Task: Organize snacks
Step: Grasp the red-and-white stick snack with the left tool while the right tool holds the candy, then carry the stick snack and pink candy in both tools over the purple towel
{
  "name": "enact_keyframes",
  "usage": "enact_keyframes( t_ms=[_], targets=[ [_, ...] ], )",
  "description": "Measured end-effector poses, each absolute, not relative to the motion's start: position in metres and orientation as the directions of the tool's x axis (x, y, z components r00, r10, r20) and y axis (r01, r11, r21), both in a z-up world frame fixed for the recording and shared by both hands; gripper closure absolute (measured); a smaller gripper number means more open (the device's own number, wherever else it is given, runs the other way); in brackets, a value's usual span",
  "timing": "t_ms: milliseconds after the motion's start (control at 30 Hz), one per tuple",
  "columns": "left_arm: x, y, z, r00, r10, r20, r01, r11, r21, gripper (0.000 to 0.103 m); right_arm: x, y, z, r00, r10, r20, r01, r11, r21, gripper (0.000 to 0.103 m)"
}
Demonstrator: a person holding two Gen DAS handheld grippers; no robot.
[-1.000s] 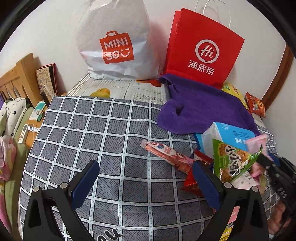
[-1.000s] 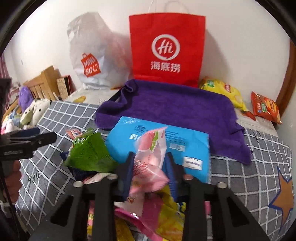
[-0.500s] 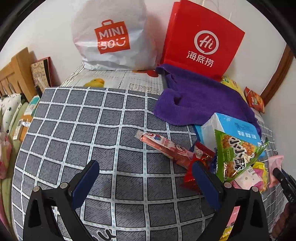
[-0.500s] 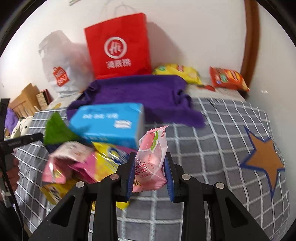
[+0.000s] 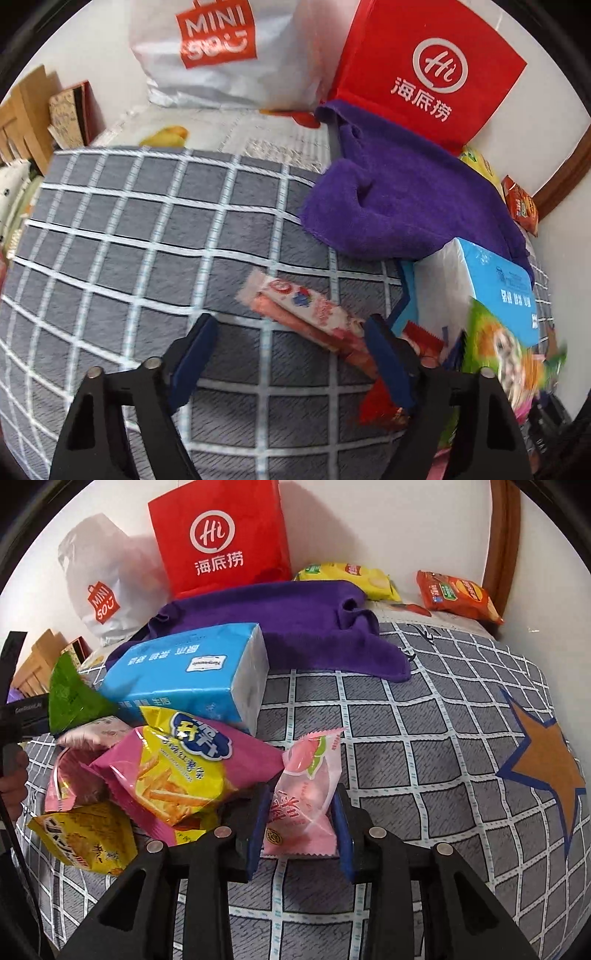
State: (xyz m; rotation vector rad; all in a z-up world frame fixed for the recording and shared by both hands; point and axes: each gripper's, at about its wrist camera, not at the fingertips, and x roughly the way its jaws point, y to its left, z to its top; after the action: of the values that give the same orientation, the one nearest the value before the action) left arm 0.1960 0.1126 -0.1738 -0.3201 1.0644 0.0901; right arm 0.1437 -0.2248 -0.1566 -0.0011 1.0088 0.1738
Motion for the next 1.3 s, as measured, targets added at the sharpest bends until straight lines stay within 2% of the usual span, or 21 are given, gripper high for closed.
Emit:
enact_keyframes(
  t_ms=[167,267,300,333,633,800,1100,1200,1300],
  targets=[
    [0.204,0.104,-0.177,0.497,-0.081,-0.864,-0.227,0.949,-0.220,0.036,0.147,-0.223,-0.168,0.508,0.125,-0.852,-0.164,0.985,0.047,0.059],
    [0.206,0.098,-0.178,0.502,-0.097,-0.859,-0.202,0.953,-0.225,0.052,0.147,-0.220,-0.169,0.524,0.116,-0.844,-0.175,0.984,0.027,0.059],
    [0.206,0.096,-0.178,0.502,-0.108,-0.858,-0.190,0.954,-0.231,0.061,0.147,-0.219,-0.169,0.527,0.115,-0.842,-0.176,0.984,0.023,0.059],
    [0.206,0.094,-0.178,0.504,-0.117,-0.856,-0.179,0.955,-0.236,0.063,0.148,-0.219,-0.169,0.530,0.115,-0.840,-0.176,0.984,0.023,0.059],
    [0.194,0.097,-0.165,0.525,-0.177,-0.833,-0.129,0.950,-0.283,0.086,0.145,-0.222,-0.164,0.542,0.134,-0.830,-0.173,0.984,0.046,0.070],
    [0.174,0.103,-0.155,0.540,-0.182,-0.822,-0.114,0.951,-0.286,0.090,0.139,-0.223,-0.156,0.554,0.130,-0.822,-0.166,0.985,0.044,0.073],
    [0.133,0.120,-0.139,0.537,-0.161,-0.828,-0.126,0.955,-0.268,0.091,0.117,-0.223,-0.139,0.573,0.142,-0.807,-0.153,0.986,0.065,0.073],
    [0.125,0.123,-0.146,0.516,-0.158,-0.842,-0.135,0.955,-0.263,0.090,0.110,-0.223,-0.139,0.566,0.144,-0.812,-0.151,0.986,0.069,0.073],
    [0.124,0.120,-0.155,0.500,-0.126,-0.857,-0.149,0.962,-0.228,0.085,0.106,-0.222,-0.144,0.556,0.142,-0.819,-0.152,0.986,0.068,0.073]
  ],
)
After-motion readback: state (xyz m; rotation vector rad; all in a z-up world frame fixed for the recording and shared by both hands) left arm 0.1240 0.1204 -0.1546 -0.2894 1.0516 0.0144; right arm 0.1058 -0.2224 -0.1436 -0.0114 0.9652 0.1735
